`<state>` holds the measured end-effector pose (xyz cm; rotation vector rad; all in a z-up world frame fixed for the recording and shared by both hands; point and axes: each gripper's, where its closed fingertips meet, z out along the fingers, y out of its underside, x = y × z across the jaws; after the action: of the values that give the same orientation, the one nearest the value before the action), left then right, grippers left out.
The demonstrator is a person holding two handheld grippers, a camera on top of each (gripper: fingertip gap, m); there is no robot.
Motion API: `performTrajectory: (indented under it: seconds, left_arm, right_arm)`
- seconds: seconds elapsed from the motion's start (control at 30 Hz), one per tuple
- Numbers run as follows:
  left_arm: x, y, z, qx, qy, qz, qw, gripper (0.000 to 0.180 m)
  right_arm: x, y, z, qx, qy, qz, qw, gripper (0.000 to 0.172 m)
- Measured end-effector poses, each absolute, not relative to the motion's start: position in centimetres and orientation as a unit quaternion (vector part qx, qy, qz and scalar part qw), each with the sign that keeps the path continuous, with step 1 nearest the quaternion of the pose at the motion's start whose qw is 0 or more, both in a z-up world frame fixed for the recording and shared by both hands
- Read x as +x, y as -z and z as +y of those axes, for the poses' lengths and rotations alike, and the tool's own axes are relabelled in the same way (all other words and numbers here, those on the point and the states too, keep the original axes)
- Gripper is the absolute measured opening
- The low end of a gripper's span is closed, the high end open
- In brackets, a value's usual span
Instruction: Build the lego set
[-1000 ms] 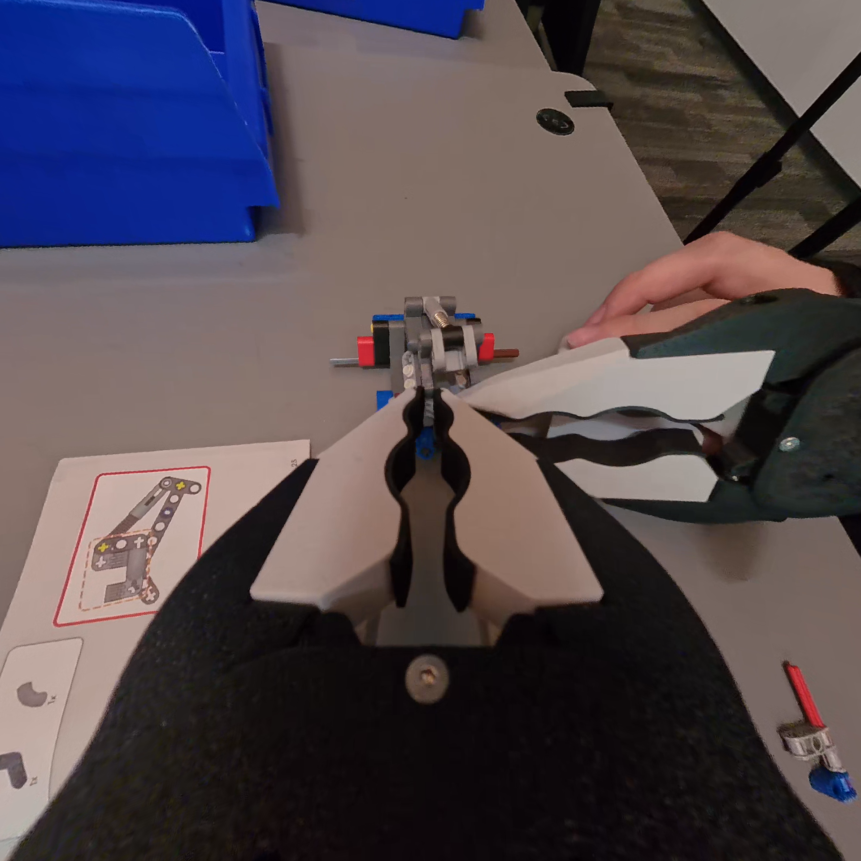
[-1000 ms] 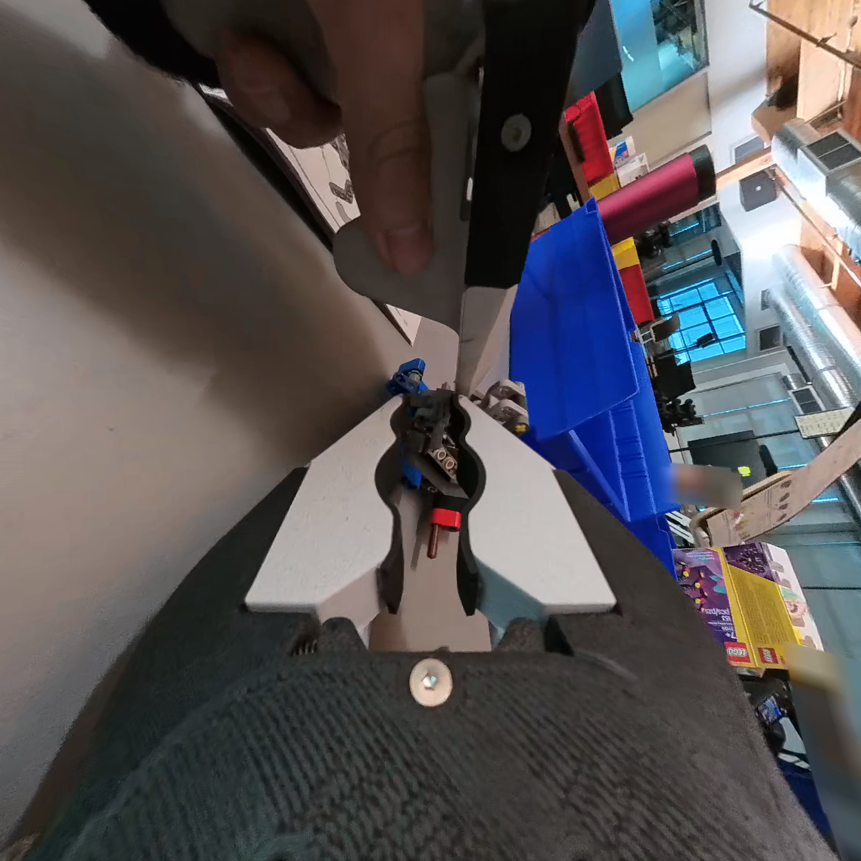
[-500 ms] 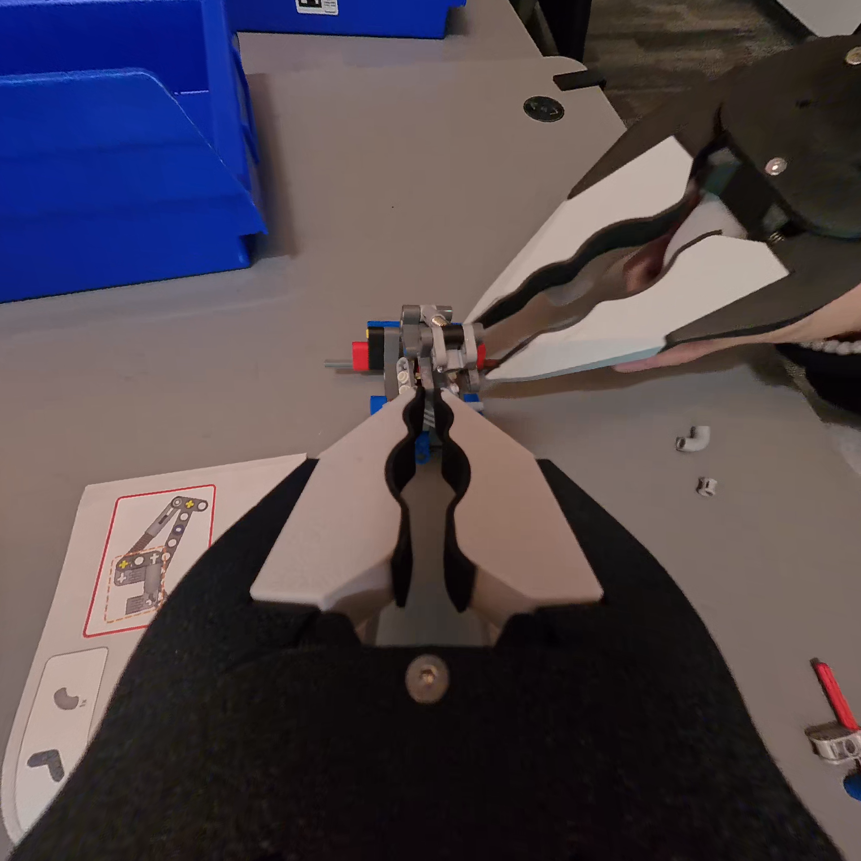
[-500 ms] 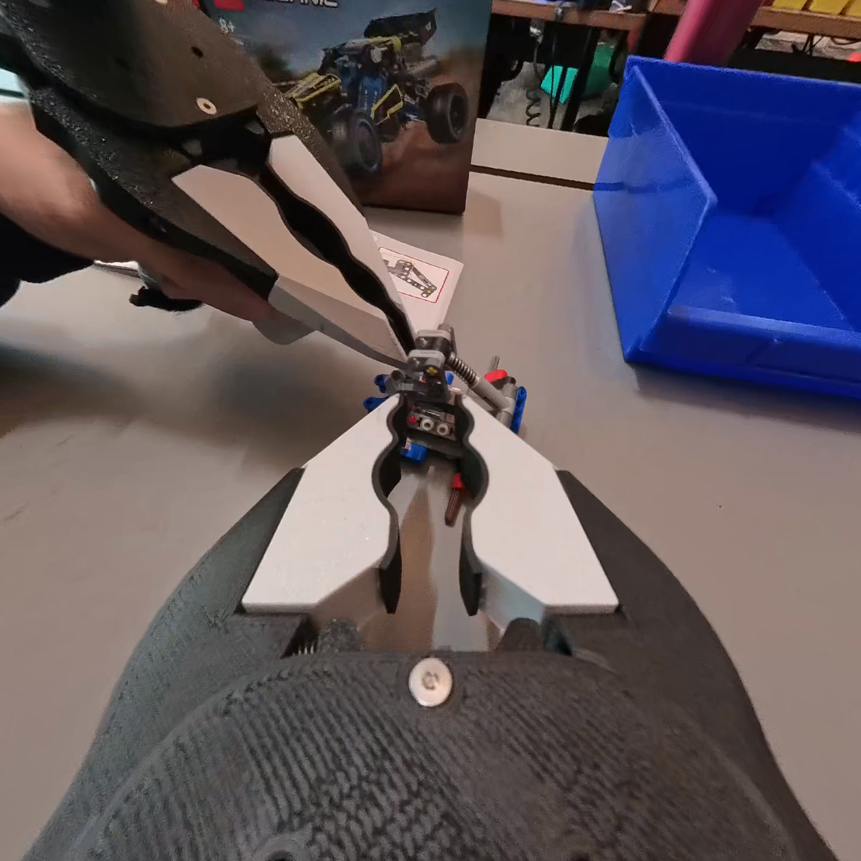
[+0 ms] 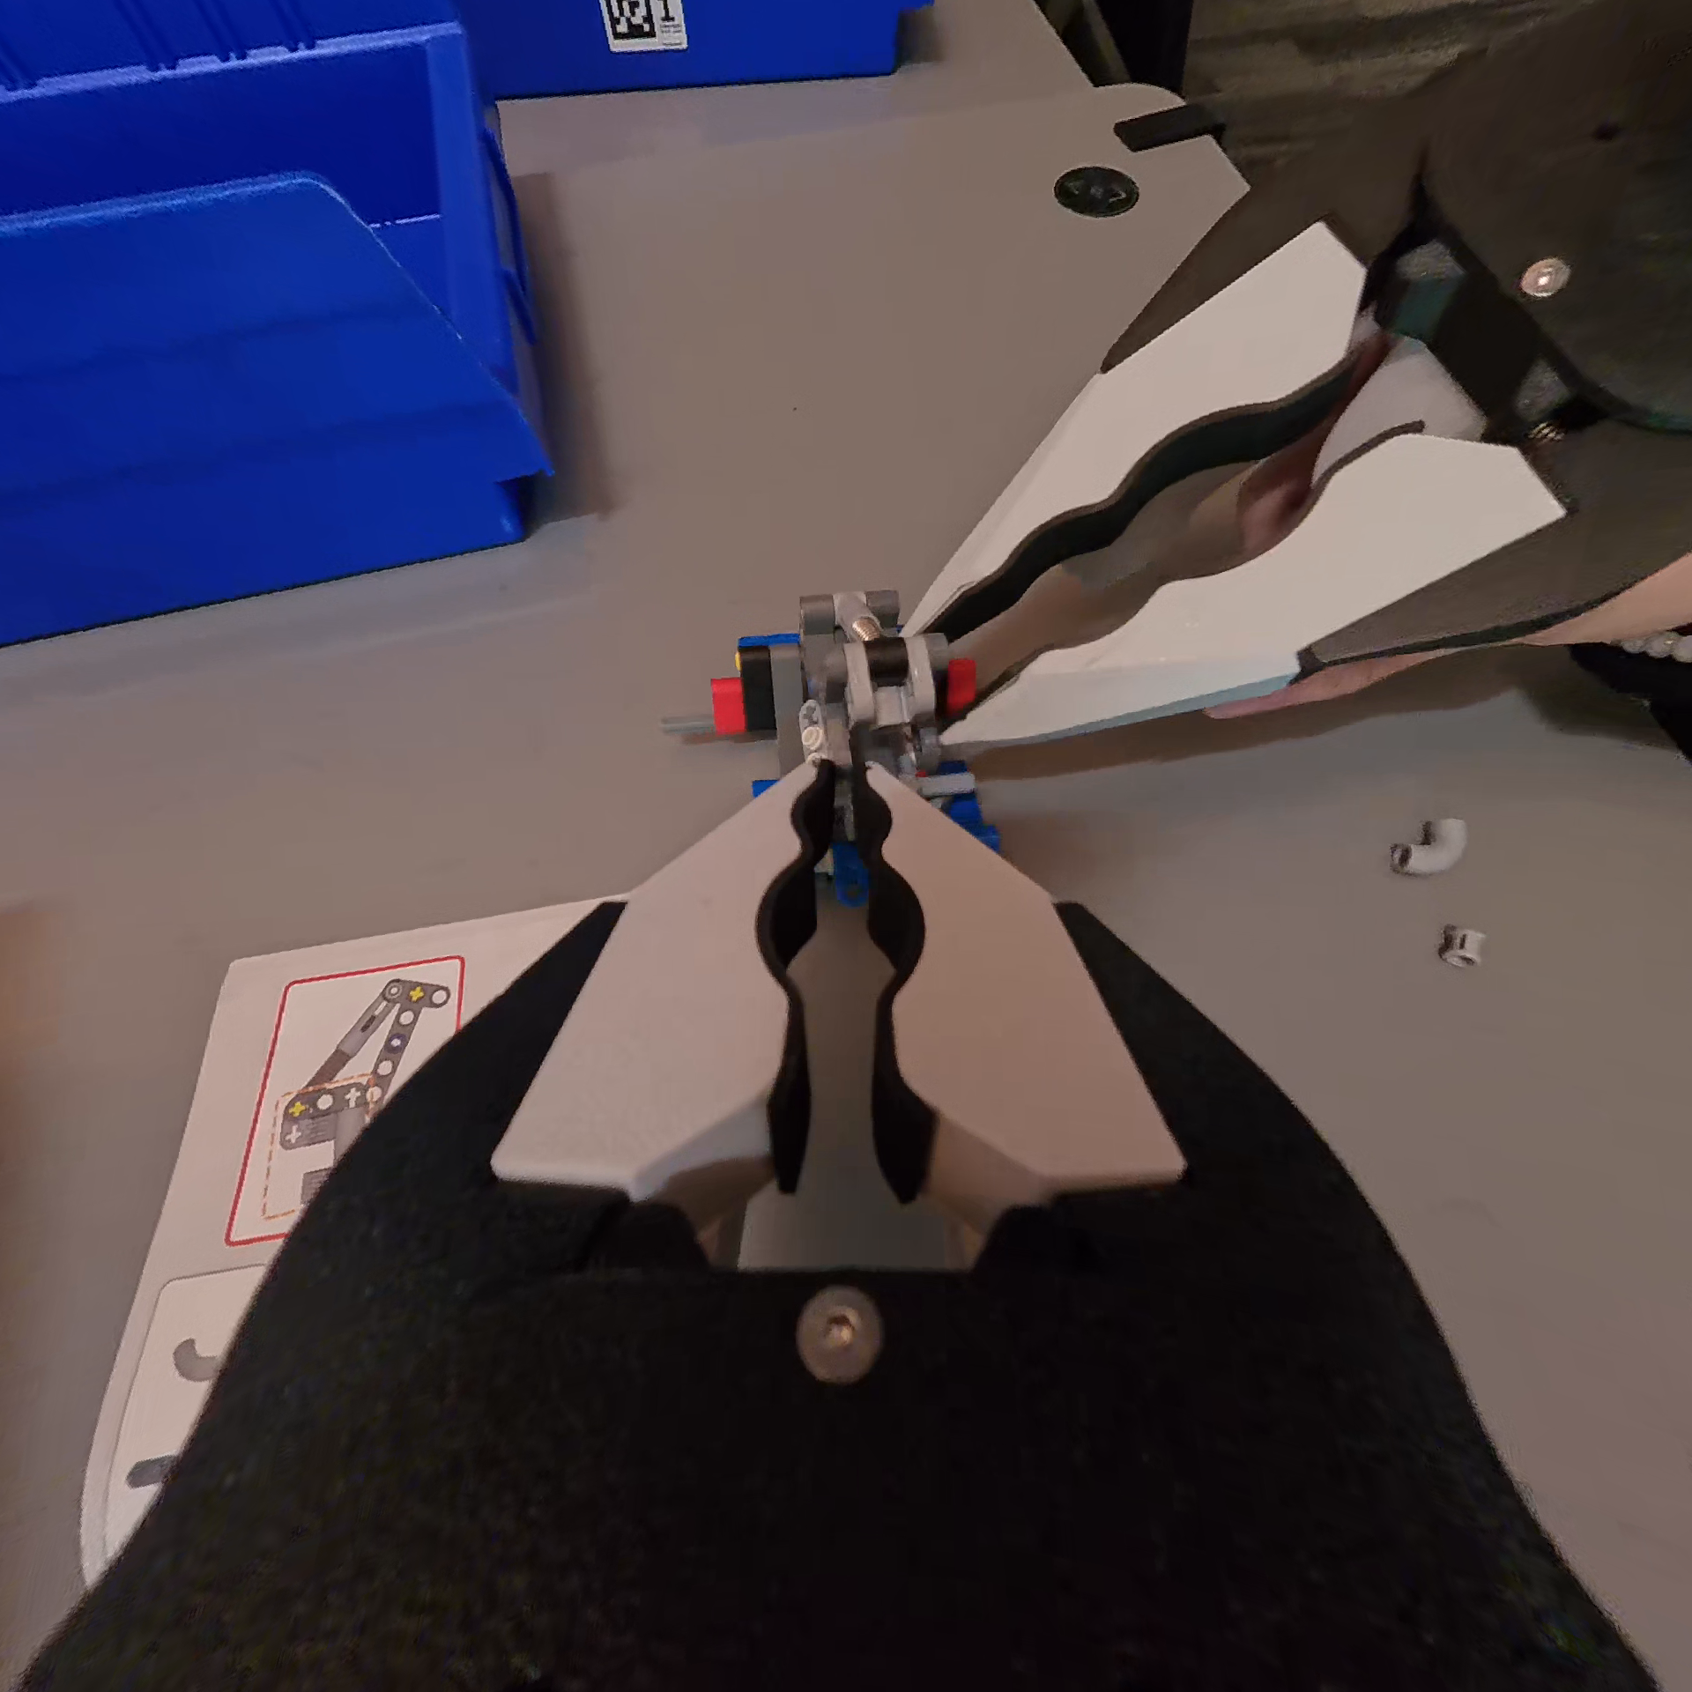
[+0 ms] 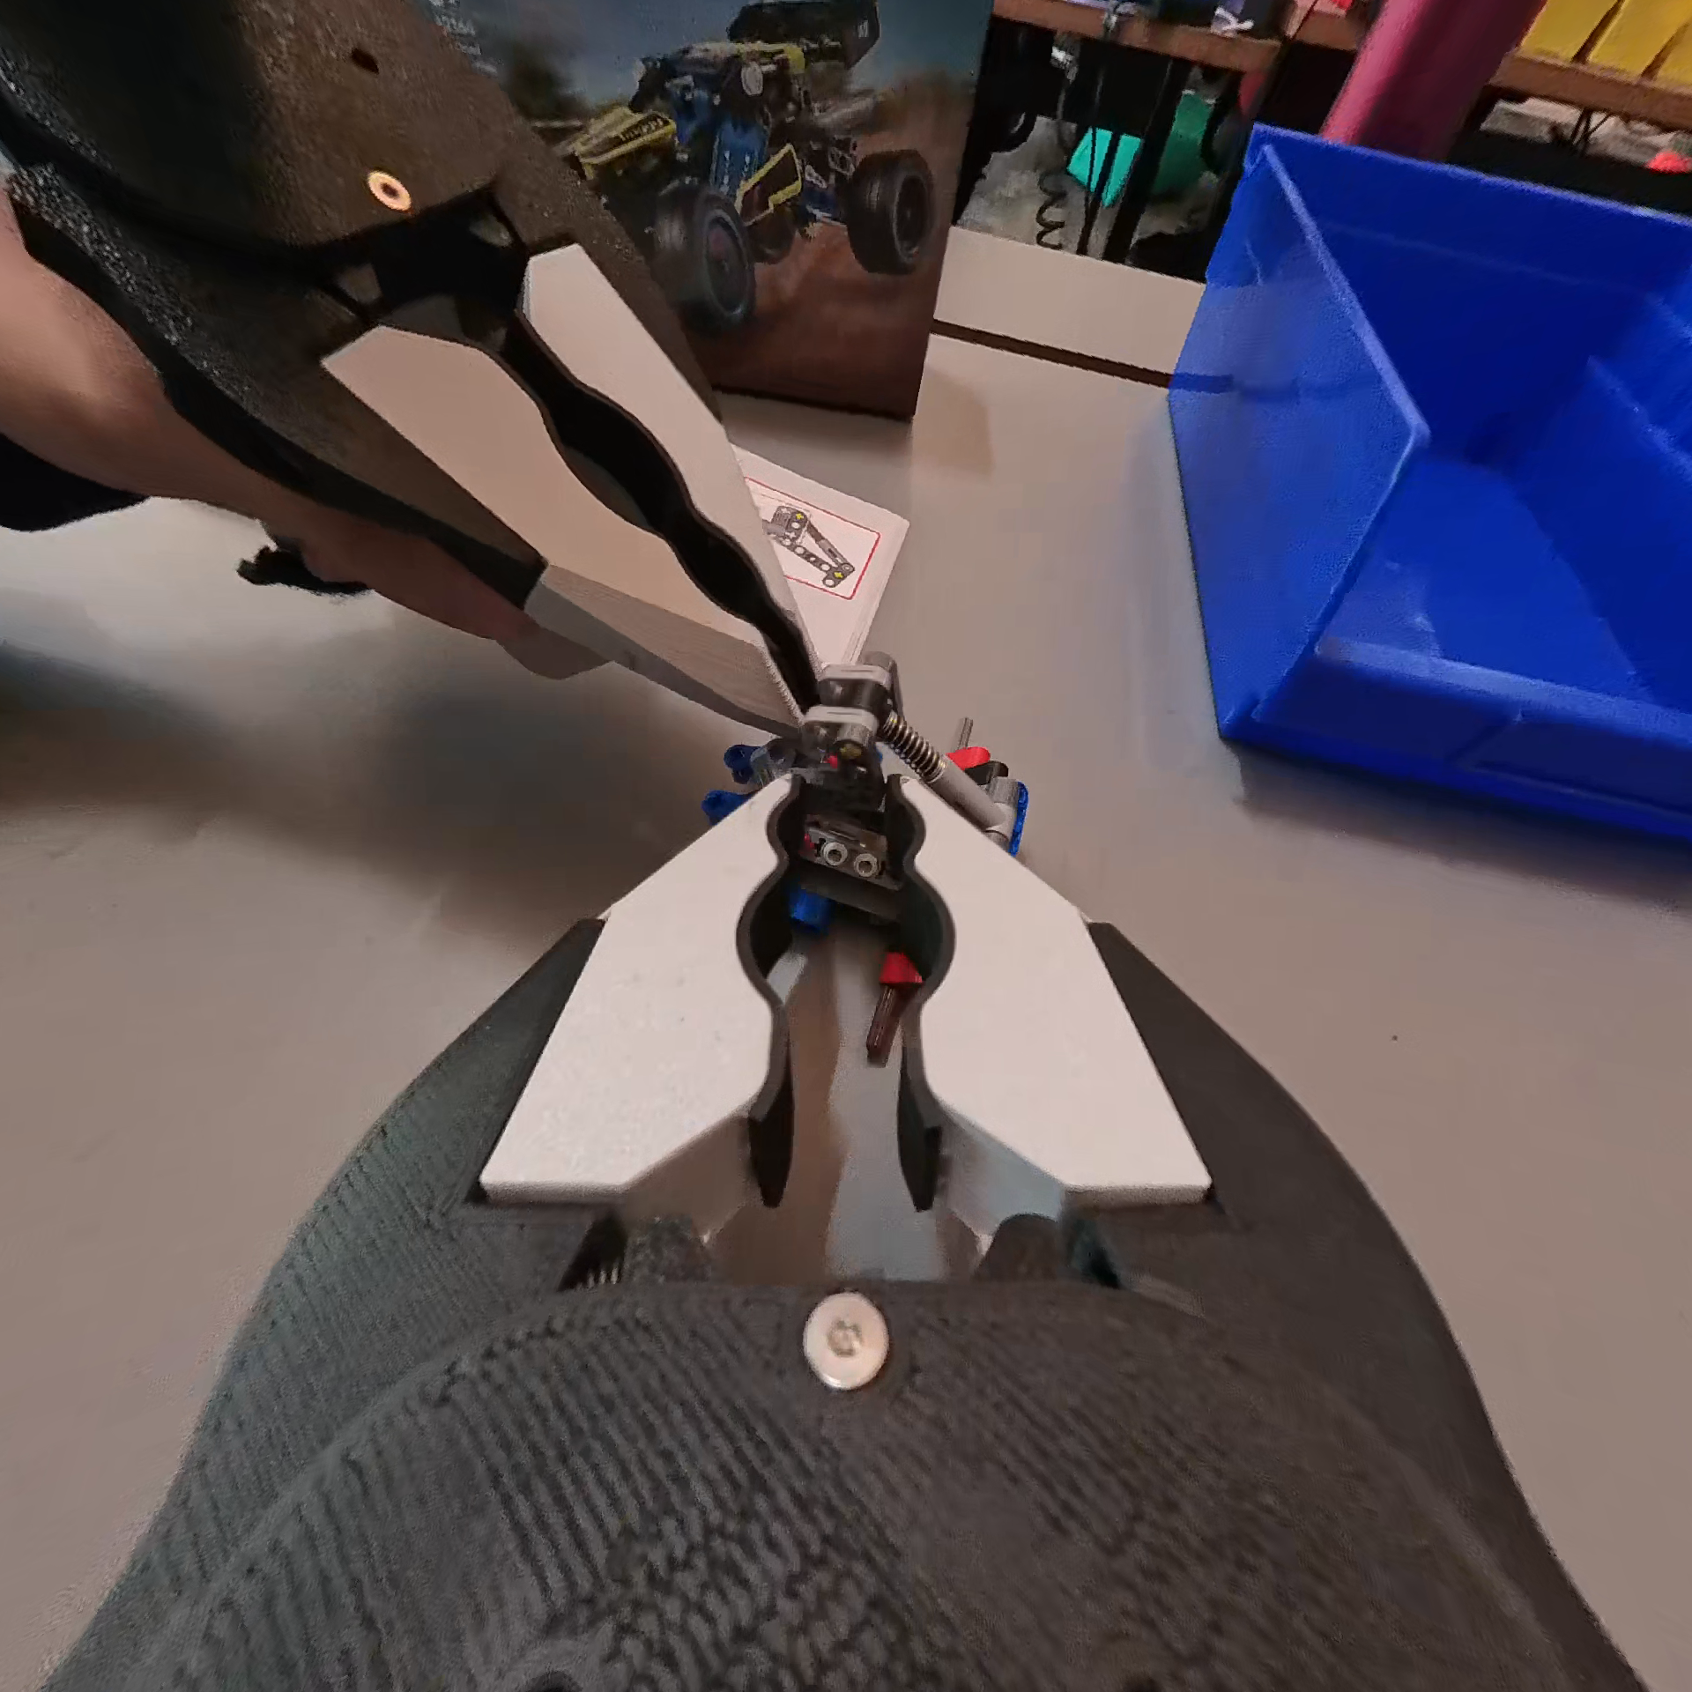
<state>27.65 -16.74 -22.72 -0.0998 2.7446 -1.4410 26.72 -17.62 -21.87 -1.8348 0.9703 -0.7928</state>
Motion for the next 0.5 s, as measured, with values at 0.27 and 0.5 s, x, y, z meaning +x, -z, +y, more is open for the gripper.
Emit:
performTrajectory:
  seconds: [0.27, 0.5]
  left_arm:
    - [27.53, 22.81, -16.87, -0.027, 0.467, 0.884, 0.019, 0.0]
    - [27.6, 22.76, -16.89, -0.022, 0.469, 0.882, 0.026, 0.0]
  right_arm:
    - [26.63, 21.66, -17.96, -0.738, 0.321, 0.386, 0.45, 0.008]
    - [26.65, 21.66, -18.25, -0.746, 0.352, 0.366, 0.431, 0.003]
